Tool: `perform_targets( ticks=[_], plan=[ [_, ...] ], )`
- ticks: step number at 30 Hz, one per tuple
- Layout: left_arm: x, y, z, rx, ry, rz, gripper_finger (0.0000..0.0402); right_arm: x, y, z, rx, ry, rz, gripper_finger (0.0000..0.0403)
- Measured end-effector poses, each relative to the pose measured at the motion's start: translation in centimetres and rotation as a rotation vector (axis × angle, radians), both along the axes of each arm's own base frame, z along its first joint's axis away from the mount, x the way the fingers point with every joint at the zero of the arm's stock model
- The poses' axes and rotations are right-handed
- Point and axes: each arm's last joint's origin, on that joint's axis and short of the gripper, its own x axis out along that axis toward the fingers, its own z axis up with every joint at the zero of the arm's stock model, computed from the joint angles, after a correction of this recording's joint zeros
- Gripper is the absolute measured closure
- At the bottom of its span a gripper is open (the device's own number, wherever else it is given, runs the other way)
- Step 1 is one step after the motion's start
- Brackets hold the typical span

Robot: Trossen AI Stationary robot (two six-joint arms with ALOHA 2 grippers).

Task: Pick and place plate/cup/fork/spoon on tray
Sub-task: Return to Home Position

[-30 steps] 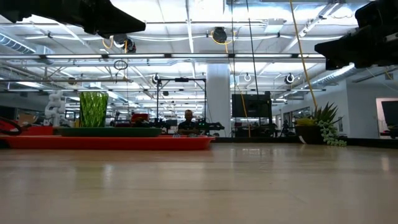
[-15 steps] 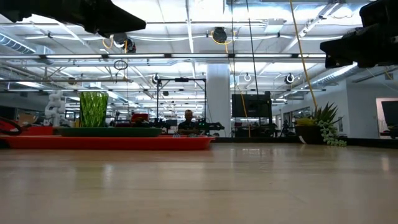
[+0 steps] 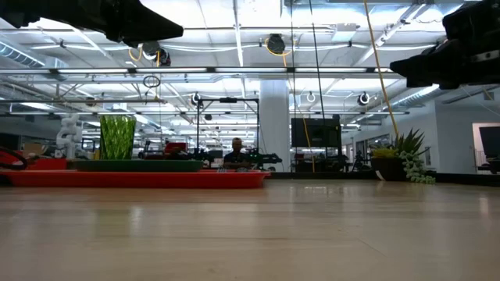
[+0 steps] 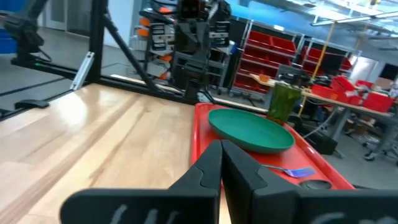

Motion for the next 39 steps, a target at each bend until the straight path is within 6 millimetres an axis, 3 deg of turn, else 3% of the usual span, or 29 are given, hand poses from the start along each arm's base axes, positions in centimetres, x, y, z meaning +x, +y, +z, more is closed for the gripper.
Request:
perform_targets(
  ticks=[18,26,39],
  plan=[
    [-0.1,0.0,-0.1,-0.021,0.005,-0.001,0.0376,0.0,-0.4,-0.1,0.062,0.007,-0.037,0.0403],
    [-1.7,0.6,-0.6,-0.073,0.032,-0.012,0.0376,0.1,-0.4,0.1,0.061,-0.007,-0.038,0.0403],
    [-4.6,1.7,-4.2,-0.105,-0.060,-0.128,0.0376,0.1,-0.4,0.1,0.061,-0.010,-0.040,0.0403]
  ],
)
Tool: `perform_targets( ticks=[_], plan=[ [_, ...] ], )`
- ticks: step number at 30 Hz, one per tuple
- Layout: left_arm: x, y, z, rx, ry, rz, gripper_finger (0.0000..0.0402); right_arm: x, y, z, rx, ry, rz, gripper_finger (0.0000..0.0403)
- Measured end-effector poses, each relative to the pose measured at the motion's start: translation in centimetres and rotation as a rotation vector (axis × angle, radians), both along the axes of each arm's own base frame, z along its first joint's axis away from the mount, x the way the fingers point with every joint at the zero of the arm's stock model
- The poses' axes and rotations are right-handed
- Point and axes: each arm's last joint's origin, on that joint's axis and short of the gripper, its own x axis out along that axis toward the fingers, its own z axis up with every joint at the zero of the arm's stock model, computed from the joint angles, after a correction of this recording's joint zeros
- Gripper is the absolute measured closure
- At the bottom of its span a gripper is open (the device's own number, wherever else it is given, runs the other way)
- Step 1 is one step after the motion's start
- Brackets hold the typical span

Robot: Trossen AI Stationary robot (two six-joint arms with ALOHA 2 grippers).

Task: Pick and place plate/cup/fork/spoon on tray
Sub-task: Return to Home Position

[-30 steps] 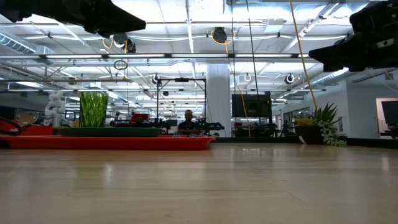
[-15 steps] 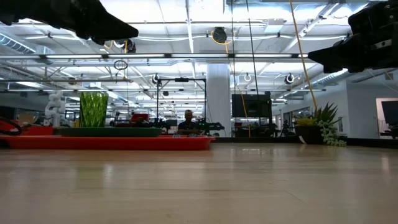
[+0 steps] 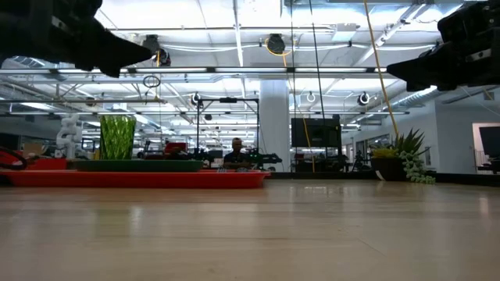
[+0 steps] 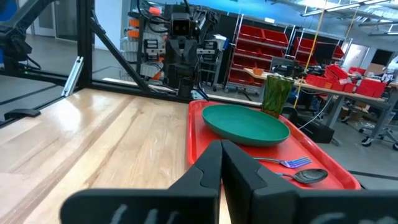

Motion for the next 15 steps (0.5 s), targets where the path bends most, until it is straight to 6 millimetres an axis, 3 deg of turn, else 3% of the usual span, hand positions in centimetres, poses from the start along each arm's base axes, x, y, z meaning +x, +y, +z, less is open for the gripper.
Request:
perform_targets(
  ticks=[15],
  plan=[
    [-1.0,1.2,-2.7,-0.024,0.000,-0.041,0.0376,0.0,0.0,0.0,0.000,-0.002,-0.001,0.0403]
  ],
)
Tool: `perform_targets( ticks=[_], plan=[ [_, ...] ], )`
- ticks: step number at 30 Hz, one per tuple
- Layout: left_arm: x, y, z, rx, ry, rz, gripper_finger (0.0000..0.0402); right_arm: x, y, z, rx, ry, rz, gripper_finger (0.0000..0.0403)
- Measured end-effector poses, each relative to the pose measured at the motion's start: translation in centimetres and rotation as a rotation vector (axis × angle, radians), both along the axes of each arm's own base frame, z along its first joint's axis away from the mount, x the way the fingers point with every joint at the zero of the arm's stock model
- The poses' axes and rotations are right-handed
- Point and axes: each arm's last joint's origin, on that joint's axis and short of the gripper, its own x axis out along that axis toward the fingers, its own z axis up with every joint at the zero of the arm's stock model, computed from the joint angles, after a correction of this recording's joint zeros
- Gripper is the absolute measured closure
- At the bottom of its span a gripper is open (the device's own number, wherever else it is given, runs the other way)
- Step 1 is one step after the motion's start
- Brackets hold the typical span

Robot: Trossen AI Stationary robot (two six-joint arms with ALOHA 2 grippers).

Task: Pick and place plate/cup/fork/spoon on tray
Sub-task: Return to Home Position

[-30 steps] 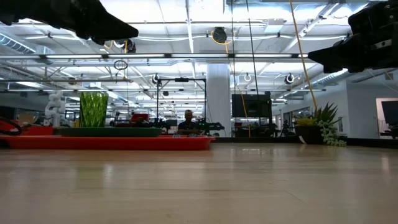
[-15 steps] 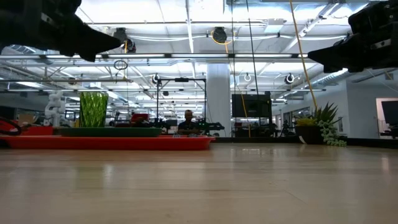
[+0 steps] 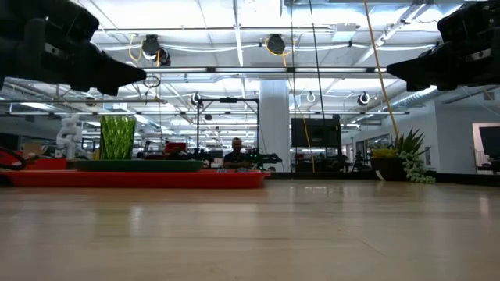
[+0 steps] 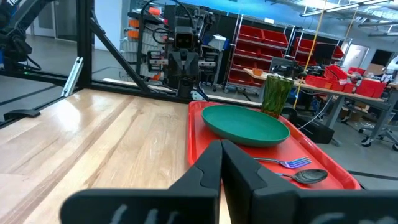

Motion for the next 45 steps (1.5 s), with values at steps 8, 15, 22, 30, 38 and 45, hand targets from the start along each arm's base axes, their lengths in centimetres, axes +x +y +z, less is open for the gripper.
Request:
perform_targets(
  ticks=[8,15,22,30,38,45],
  plan=[
    [-0.5,0.9,-1.5,-0.038,0.033,0.056,0.0376,0.0,0.0,0.0,0.000,-0.001,0.000,0.0403],
    [-0.4,1.7,-1.2,-0.019,0.011,0.056,0.0376,0.0,0.0,0.0,0.000,-0.001,0.000,0.0403],
    [-0.4,2.6,-1.2,-0.043,0.010,0.015,0.0376,0.0,0.0,0.0,0.000,-0.001,0.000,0.0403],
    [-0.4,3.4,-1.5,-0.055,0.040,0.058,0.0376,0.0,0.0,0.0,0.000,-0.001,0.000,0.0403],
    [-0.5,3.8,-1.6,-0.058,0.047,0.083,0.0376,0.0,0.0,0.0,0.000,-0.001,0.000,0.0403],
    [-0.4,3.8,-1.2,-0.080,0.003,0.089,0.0376,0.0,0.0,0.0,0.000,-0.001,0.000,0.0403]
  ],
)
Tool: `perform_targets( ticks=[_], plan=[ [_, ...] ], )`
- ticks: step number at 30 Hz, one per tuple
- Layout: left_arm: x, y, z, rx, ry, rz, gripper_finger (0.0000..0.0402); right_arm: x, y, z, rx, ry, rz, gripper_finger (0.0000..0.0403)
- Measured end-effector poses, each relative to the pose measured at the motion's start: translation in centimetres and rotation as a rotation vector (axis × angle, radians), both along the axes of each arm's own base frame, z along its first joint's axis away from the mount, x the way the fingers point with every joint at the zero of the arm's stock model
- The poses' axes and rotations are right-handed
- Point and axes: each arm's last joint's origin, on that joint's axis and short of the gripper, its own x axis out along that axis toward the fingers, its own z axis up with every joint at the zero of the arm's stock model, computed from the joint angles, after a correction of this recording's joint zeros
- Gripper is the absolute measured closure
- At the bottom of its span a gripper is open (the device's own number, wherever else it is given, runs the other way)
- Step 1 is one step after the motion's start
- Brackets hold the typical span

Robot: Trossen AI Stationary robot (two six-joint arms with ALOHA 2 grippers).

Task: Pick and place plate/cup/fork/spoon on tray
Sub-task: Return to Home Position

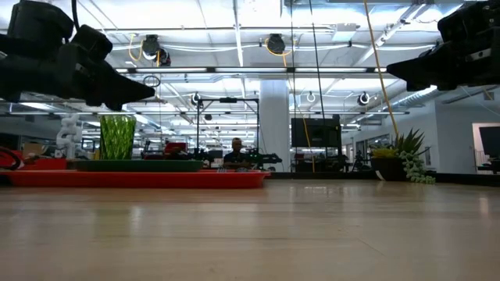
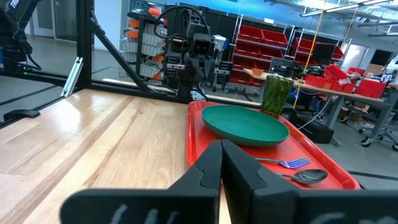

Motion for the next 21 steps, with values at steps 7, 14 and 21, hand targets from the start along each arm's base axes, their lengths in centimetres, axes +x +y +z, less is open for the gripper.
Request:
perform_targets(
  ticks=[7,14,21],
  plan=[
    [-0.3,0.0,0.6,-0.004,-0.047,0.001,0.0376,0.0,0.0,0.0,0.000,0.000,0.000,0.0403],
    [-0.7,-0.1,1.3,0.002,-0.102,0.000,0.0376,0.0,0.0,0.0,0.000,0.000,0.000,0.0403],
    [-1.2,-0.2,1.6,-0.010,-0.111,-0.008,0.0376,0.0,0.0,0.0,0.000,0.000,0.000,0.0403]
  ],
)
